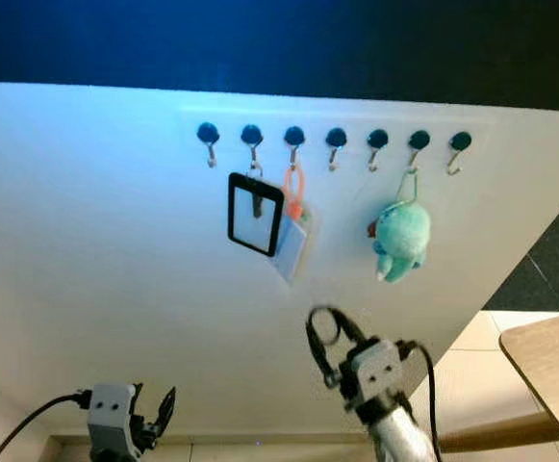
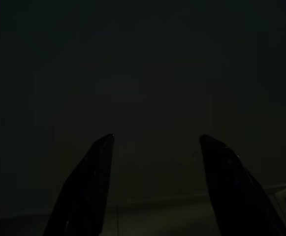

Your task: Hang keys on a hook

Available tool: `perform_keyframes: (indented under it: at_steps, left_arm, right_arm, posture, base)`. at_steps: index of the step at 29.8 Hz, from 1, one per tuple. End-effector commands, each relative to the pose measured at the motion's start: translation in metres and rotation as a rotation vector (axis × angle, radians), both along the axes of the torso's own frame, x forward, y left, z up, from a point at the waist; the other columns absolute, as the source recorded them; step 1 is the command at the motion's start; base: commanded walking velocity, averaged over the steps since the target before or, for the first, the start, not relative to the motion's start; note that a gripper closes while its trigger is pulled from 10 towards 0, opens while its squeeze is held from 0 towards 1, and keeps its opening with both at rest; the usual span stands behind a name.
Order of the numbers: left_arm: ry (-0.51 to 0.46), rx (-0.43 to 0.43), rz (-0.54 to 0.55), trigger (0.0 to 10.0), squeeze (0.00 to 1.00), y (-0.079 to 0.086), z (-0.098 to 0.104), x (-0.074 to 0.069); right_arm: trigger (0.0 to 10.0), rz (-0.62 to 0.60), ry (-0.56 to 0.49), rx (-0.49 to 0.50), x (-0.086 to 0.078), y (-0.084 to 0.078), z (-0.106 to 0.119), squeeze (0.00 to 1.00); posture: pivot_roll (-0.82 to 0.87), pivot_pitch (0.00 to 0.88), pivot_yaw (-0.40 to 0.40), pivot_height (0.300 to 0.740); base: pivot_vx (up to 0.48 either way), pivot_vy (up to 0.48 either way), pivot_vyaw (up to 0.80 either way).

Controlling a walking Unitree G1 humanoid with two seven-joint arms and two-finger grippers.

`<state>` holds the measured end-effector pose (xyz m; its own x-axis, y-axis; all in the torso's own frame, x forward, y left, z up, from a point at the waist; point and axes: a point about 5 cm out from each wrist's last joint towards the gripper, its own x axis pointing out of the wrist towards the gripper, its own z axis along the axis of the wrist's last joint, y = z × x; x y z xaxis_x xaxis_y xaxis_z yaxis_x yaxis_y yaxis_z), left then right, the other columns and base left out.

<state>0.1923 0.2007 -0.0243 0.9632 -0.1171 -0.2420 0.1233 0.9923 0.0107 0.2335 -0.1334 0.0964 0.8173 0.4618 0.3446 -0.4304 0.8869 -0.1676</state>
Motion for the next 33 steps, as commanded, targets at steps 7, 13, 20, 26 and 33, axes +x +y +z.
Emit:
perform_keyframes:
  at_steps: [7,13,20,26,33]
  left_arm:
    - [-0.002,-0.042,-0.003,10.0,0.00,-0.008,0.000,-0.001]
    - [-0.061,-0.059,-0.010,10.0,0.00,-0.009,0.009,0.001]
    - [-0.093,-0.036,-0.047,10.0,0.00,-0.009,0.015,0.001]
    - [-0.098,-0.035,-0.077,10.0,0.00,-0.014,0.017,0.000]
    - [-0.158,-0.054,-0.109,10.0,0.00,-0.020,0.030,0.005]
  right_arm:
    - [10.0,0.126,-0.183,-0.013,0.012,0.028,0.049,0.00]
    - [10.0,0.165,-0.253,0.065,0.015,0.045,0.083,0.00]
    - [10.0,0.190,-0.224,0.064,0.008,0.047,0.083,0.00]
    - [10.0,0.119,-0.101,0.002,-0.001,0.027,0.052,0.00]
    - [10.0,0.094,-0.123,0.014,-0.007,0.023,0.063,0.00]
  posture:
    - [0.05,0.080,-0.023,0.740]
    - [0.06,0.079,-0.032,0.740]
    - [0.07,0.081,-0.036,0.740]
    - [0.07,0.084,-0.037,0.740]
    - [0.06,0.087,-0.026,0.740]
  base:
    - [0.000,0.000,0.00]
    - [0.000,0.000,0.00]
    - [0.000,0.000,0.00]
    - [0.000,0.000,0.00]
    - [0.000,0.000,0.00]
